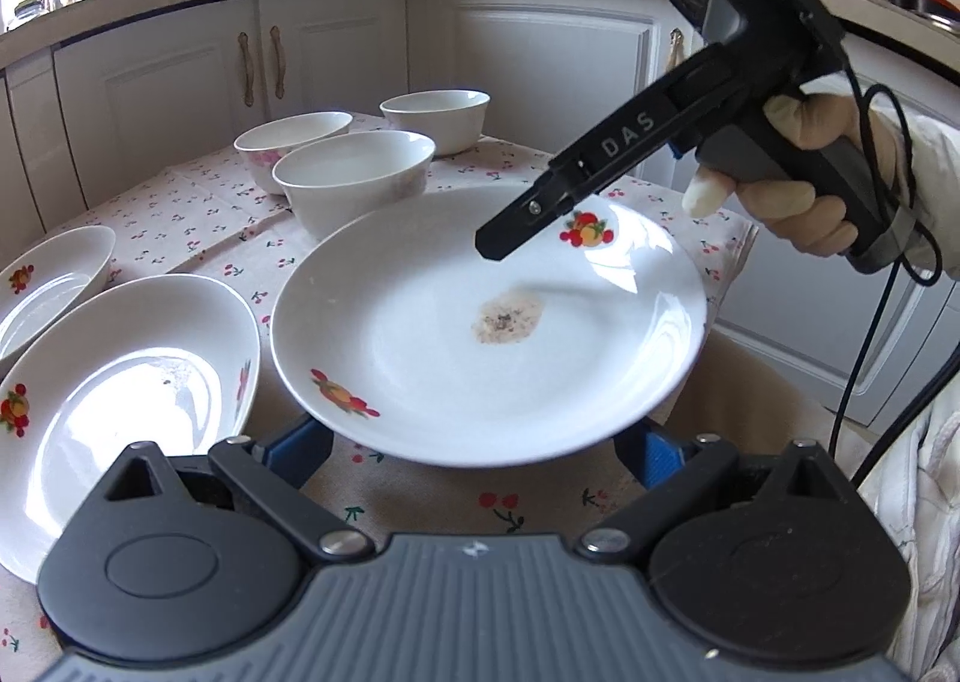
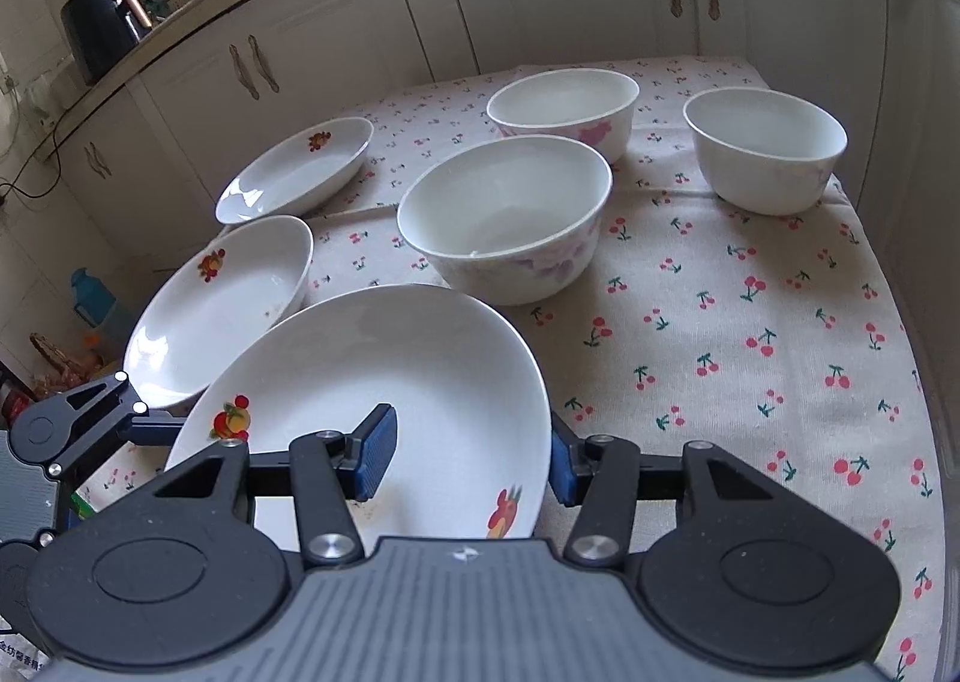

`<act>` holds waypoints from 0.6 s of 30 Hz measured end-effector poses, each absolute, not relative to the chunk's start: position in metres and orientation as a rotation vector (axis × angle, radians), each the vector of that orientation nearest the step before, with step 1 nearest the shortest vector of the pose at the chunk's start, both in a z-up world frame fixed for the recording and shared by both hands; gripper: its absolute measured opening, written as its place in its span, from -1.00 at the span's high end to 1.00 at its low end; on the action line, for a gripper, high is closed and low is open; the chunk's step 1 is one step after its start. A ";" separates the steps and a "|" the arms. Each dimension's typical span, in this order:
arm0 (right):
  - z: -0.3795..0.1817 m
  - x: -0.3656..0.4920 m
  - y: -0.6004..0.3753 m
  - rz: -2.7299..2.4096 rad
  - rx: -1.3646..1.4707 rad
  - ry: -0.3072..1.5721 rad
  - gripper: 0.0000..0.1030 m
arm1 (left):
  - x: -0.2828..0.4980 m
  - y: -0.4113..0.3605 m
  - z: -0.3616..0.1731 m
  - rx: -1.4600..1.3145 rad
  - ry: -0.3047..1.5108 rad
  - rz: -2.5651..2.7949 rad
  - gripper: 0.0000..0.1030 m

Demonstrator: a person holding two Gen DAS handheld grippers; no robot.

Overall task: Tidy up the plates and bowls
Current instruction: 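Lift the stained plate with both grippers and carry it toward the flowered white plate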

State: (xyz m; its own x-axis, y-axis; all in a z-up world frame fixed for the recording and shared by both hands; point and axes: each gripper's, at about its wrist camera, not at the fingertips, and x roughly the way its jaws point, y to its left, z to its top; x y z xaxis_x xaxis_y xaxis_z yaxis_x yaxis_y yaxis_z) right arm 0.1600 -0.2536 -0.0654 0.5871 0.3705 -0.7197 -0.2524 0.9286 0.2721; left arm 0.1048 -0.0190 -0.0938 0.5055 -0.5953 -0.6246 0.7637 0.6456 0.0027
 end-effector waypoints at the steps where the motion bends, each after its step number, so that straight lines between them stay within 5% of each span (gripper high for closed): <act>1: -0.066 0.160 -0.254 0.359 0.148 0.876 -0.11 | 0.105 -0.019 -0.093 0.291 0.629 -0.840 -0.93; 18: -0.050 0.158 -0.240 0.358 0.091 0.834 -0.13 | 0.096 -0.004 -0.078 0.285 0.585 -0.838 -0.93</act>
State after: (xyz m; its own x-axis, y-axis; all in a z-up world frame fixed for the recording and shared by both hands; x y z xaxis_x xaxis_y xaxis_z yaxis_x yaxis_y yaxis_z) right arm 0.1580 -0.2404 -0.0503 0.6163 0.3457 -0.7076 -0.2748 0.9364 0.2181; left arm 0.0959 -0.0036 -0.0780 0.5250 -0.6138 -0.5896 0.7653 0.6436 0.0114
